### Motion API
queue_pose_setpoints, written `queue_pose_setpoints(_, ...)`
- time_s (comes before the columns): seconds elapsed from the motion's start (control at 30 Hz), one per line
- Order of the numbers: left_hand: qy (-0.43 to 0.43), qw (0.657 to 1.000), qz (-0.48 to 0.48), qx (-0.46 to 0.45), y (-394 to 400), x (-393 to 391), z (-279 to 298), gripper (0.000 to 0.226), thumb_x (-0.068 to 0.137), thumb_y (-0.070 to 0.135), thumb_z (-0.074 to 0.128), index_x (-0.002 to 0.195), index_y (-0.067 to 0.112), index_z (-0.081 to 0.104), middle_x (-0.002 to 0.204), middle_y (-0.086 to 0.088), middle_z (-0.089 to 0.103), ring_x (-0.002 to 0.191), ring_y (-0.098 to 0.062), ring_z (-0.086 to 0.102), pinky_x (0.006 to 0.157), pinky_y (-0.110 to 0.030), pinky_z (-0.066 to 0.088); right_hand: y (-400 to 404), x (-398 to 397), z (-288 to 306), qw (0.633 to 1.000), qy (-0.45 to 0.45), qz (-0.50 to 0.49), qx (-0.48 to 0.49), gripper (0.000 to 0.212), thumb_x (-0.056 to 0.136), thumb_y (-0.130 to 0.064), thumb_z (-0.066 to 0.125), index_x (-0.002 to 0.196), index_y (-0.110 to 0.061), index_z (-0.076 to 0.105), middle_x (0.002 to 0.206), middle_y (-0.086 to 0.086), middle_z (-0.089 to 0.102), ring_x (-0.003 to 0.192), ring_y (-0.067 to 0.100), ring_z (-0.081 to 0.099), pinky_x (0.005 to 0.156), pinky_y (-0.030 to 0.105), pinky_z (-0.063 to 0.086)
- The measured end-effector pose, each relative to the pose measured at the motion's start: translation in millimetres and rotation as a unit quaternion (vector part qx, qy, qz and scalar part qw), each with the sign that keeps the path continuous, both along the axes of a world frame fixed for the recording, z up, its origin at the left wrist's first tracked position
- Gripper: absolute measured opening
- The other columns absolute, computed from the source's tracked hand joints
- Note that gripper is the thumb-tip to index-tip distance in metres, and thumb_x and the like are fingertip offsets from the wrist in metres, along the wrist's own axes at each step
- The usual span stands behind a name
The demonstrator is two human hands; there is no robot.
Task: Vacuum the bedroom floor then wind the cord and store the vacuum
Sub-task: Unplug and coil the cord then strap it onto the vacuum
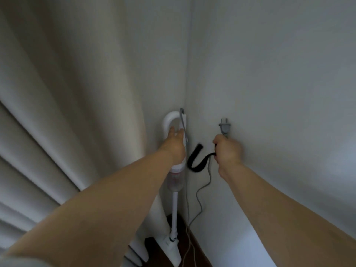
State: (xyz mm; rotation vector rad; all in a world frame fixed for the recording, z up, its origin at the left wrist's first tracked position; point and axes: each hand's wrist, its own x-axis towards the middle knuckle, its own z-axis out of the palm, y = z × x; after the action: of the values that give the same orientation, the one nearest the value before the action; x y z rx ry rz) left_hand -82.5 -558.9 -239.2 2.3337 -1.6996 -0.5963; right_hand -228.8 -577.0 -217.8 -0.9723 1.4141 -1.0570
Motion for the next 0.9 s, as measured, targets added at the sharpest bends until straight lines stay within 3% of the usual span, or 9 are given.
queue_pose_setpoints(0.13,0.019,0.999,0.036,-0.006,-15.5,-3.3,-8.9,0.067,0.096,0.011,0.046,0.153,0.003,0.01,0.16,-0.02,0.007,0.146,-0.036,0.018,0.119,-0.036,0.019,7.1,-22.9,-8.7,0.993,0.092,0.049,0.06,0.026,0.08,-0.008,0.057,0.057,-0.01,0.048,0.056,0.005,0.043,0.046,0.019,0.034,0.046,0.025,0.028)
queue_pose_setpoints(0.23,0.095,0.995,0.0,-0.009,-8.2,-21.5,-15.7,0.065,0.091,0.002,0.05,0.151,0.009,0.025,0.15,-0.018,0.034,0.136,-0.033,0.039,0.113,-0.031,0.031,12.8,-35.8,-14.3,0.993,0.038,0.08,0.073,0.021,0.085,-0.005,0.055,0.065,-0.008,0.053,0.057,0.008,0.049,0.036,0.014,0.039,0.034,0.016,0.027)
queue_pose_setpoints(0.37,0.199,0.973,-0.089,0.072,20.2,-63.5,-21.8,0.046,0.09,-0.001,0.049,0.134,0.014,0.049,0.125,-0.005,0.06,0.106,-0.017,0.058,0.075,-0.012,0.047,20.5,-39.7,-14.6,0.988,-0.034,0.128,0.082,0.014,0.09,-0.009,0.057,0.076,-0.007,0.057,0.065,0.01,0.059,0.044,0.014,0.048,0.046,0.023,0.035)
queue_pose_setpoints(0.5,0.282,0.955,-0.064,0.059,45.3,-72.3,-19.1,0.012,0.085,0.017,0.064,0.096,0.022,0.061,0.099,0.0,0.064,0.091,-0.011,0.06,0.078,-0.018,0.046,36.9,-45.4,-5.8,0.978,-0.082,0.157,0.109,0.014,0.094,-0.014,0.054,0.083,-0.008,0.057,0.07,0.009,0.061,0.052,0.015,0.051,0.054,0.025,0.04)
queue_pose_setpoints(0.57,0.297,0.951,-0.075,0.032,58.5,-71.2,-14.4,0.012,0.088,0.018,0.064,0.081,0.025,0.057,0.089,0.001,0.061,0.081,-0.008,0.057,0.075,-0.015,0.045,50.7,-49.8,-2.8,0.975,-0.105,0.162,0.111,0.012,0.095,-0.017,0.055,0.088,-0.007,0.058,0.073,0.009,0.063,0.053,0.015,0.053,0.055,0.024,0.042)
queue_pose_setpoints(0.63,0.271,0.958,-0.095,0.002,80.1,-69.4,-5.7,0.006,0.093,0.025,0.06,0.09,0.02,0.061,0.091,0.001,0.06,0.084,-0.01,0.055,0.074,-0.017,0.043,72.1,-54.4,3.3,0.974,-0.129,0.157,0.102,0.014,0.094,-0.022,0.057,0.089,-0.009,0.059,0.08,0.009,0.063,0.056,0.016,0.054,0.055,0.024,0.045)
queue_pose_setpoints(0.7,0.266,0.959,-0.097,-0.026,104.3,-65.7,-1.5,0.021,0.099,0.028,0.051,0.098,0.012,0.064,0.082,0.001,0.058,0.071,-0.009,0.052,0.059,-0.014,0.039,94.8,-57.3,8.5,0.978,-0.139,0.132,0.087,0.023,0.091,-0.035,0.061,0.085,-0.013,0.059,0.081,0.007,0.062,0.056,0.017,0.052,0.054,0.025,0.045)
queue_pose_setpoints(0.77,0.27,0.958,-0.082,-0.048,137.3,-58.1,-5.3,0.027,0.102,0.024,0.044,0.081,0.011,0.056,0.07,0.002,0.049,0.06,-0.007,0.044,0.047,-0.013,0.031,129.0,-59.1,9.1,0.985,-0.128,0.073,0.088,0.032,0.09,-0.044,0.06,0.077,-0.015,0.055,0.069,0.006,0.06,0.049,0.015,0.044,0.049,0.024,0.038)
queue_pose_setpoints(0.9,0.335,0.94,-0.005,-0.064,193.7,-48.4,-26.2,0.014,0.101,0.009,0.041,0.099,0.015,0.053,0.094,-0.01,0.062,0.086,-0.02,0.055,0.068,-0.018,0.047,187.5,-62.0,3.1,0.987,-0.125,0.004,0.101,0.05,0.092,-0.048,0.054,0.056,-0.024,0.03,0.045,-0.004,0.03,0.036,0.01,0.022,0.043,0.019,0.017)
